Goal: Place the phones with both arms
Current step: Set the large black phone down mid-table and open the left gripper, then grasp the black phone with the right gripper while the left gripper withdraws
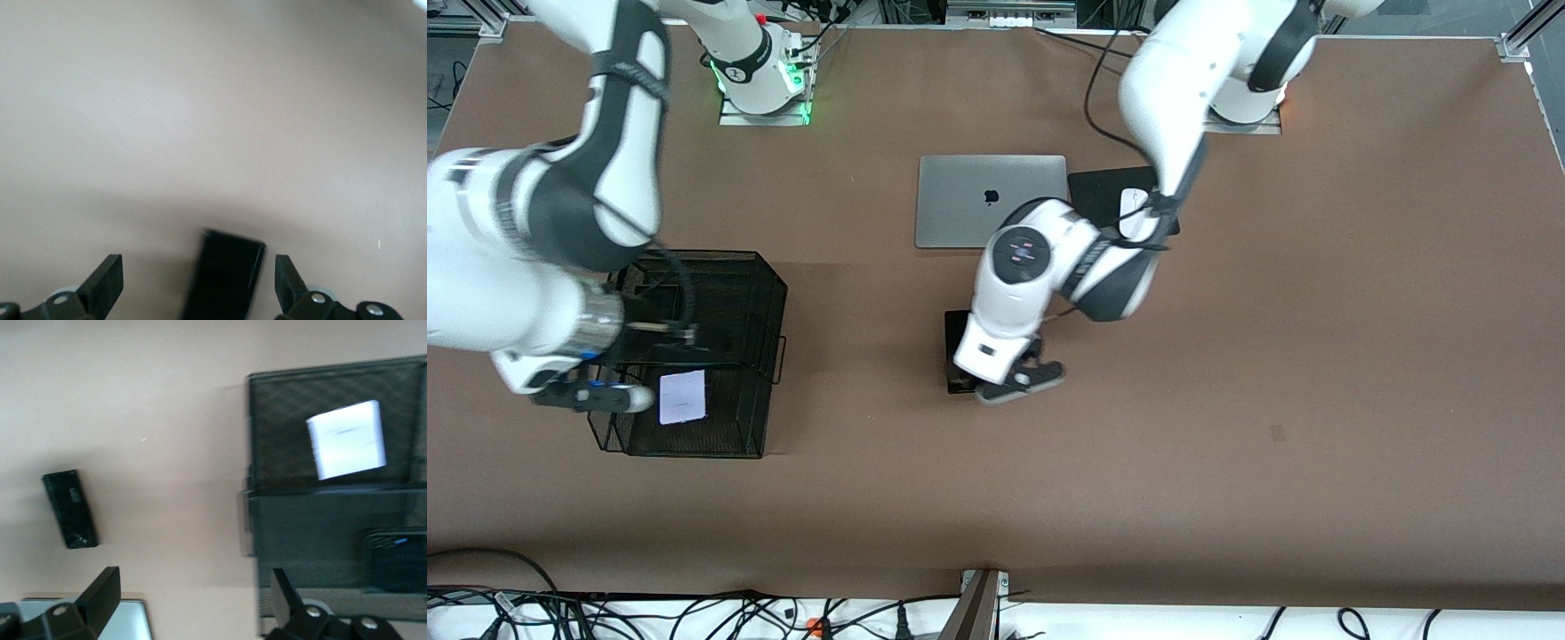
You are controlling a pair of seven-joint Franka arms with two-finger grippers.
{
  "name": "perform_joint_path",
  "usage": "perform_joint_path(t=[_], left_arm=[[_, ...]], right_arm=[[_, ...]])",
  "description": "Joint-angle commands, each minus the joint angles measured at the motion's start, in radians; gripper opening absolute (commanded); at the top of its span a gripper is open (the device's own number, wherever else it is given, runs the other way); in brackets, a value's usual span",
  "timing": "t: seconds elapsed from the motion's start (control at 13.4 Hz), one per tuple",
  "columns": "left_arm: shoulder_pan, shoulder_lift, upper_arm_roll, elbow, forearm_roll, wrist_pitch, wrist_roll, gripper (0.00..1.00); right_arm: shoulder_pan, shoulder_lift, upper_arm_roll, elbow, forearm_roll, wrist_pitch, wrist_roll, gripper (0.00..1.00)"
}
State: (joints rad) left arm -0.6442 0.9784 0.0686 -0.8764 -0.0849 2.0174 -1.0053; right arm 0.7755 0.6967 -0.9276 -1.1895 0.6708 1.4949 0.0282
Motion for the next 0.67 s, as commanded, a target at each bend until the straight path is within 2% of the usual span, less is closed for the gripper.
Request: perform_joint_path(t=[0.0,0.15,0.37,0.6], left_arm=[[0.119,-0.133,-0.009,-0.083,-0.025,-0.212,0.139,1.00],[0.231,-0.228,-0.007,-0.165,-0.024,-0.345,0.337,1.00],[0.375,-0.371,0.002,-0.272,-0.003,-0.437,0.601,1.00],[0.492,-0.454,0.002,-0.276,0.017,-0.544,0.814,1.00]], right_arm=[[0.134,0.007,0.001,-0.018,-0.003,0.066,0.053,0.99],[0.235,0.059,0.013,-0.021,-0.002,0.216,0.190,0.99],[0.246,0.121,0.208,-0.025,-0.005,0.431,0.357,0.99],[0.251,0.193,0.311,-0.074,-0.023,0.611,0.345,1.00]])
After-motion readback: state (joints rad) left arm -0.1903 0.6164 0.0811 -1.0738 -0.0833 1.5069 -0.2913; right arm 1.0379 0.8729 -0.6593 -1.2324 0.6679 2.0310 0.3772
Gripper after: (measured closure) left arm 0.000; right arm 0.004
